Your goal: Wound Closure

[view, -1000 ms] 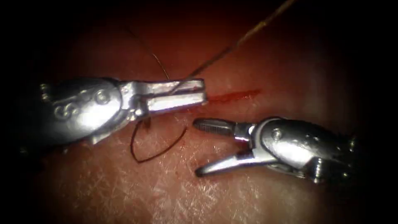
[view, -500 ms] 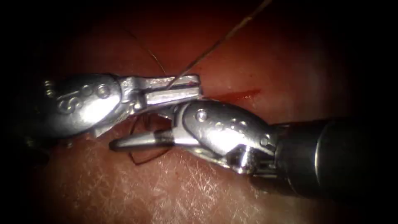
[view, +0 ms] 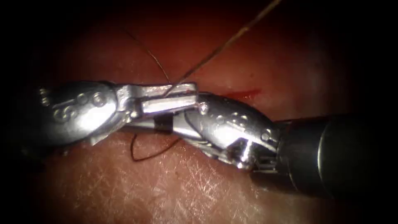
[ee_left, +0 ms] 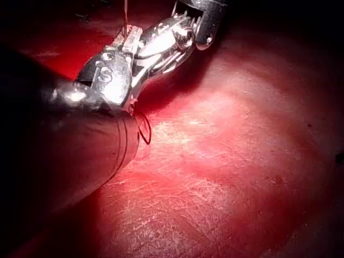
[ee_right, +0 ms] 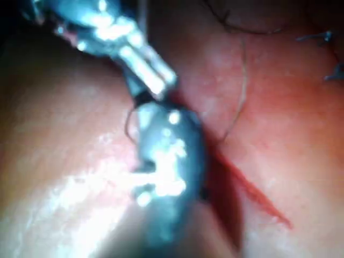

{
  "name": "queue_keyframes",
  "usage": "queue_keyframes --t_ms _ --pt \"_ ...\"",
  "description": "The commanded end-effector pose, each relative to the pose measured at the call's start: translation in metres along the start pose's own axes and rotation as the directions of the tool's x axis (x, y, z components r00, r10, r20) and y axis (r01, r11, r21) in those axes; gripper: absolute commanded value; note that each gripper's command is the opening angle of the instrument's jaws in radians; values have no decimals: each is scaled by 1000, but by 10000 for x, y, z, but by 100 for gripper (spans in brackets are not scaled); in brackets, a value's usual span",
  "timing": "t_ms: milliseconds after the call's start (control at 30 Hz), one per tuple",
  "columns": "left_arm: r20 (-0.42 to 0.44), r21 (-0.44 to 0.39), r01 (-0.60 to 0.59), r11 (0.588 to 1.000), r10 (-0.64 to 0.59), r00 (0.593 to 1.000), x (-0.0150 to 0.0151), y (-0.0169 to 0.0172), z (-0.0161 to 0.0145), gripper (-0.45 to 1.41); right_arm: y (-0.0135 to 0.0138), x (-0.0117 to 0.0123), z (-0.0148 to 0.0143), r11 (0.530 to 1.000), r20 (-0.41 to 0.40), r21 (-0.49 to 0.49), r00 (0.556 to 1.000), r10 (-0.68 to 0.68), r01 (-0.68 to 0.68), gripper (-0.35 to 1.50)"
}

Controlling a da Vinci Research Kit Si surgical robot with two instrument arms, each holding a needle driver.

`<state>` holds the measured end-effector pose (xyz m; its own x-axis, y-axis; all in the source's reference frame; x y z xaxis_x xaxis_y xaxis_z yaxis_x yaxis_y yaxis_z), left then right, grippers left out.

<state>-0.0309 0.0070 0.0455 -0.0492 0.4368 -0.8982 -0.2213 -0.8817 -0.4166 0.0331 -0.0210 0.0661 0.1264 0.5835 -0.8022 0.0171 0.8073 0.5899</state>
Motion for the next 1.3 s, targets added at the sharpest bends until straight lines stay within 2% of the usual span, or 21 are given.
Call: queue_keyframes --t_ms 33,67,100,167,267,400,567,700,800,967,1000,1100,1300 --pt "7 0 38 999 -38 999 -5 -1 7 15 -1 -6 7 1000 6 4 1000 1 -1 -35" --pt "7 0 57 998 -57 998 -4 -1 8 49 -1 -6 6 1000 9 1 1000 1 -1 -35" --pt "33 30 82 996 -83 996 -1 -1 9 111 0 -8 6 1000 21 2 1000 0 0 -35" --pt "69 61 89 994 -93 993 5 1 10 125 3 -11 4 1000 42 6 999 -2 2 -35" --pt "102 74 92 993 -99 990 12 7 9 125 6 -19 4 1000 68 7 998 -7 7 -35" --pt "132 86 83 993 -94 987 28 14 8 125 9 -45 2 1000 136 11 991 -5 3 -35" --pt "146 108 81 991 -96 985 40 17 2 123 9 -76 -15 1000 163 7 987 13 -15 -35" --pt "187 125 86 988 -109 976 28 10 -4 121 3 -85 -29 1000 168 2 986 16 -17 -35" --pt "242 140 119 983 -150 959 3 -1 -18 113 -4 -85 -38 1000 169 -1 986 14 -14 -35" --pt "261 173 162 971 -204 944 -31 -25 -23 111 -16 -85 -33 1000 168 -3 986 20 -19 -35" --pt "256 158 177 972 -213 943 -35 -29 -21 113 -16 -85 -30 1000 168 -5 986 20 -19 -35" --pt "241 138 197 971 -226 944 -36 -33 -11 113 -15 -89 -23 1000 172 -4 985 17 -17 -35" --pt "215 119 222 968 -244 946 -16 -32 7 113 -10 -108 -19 1000 190 -4 982 2 -1 -35"
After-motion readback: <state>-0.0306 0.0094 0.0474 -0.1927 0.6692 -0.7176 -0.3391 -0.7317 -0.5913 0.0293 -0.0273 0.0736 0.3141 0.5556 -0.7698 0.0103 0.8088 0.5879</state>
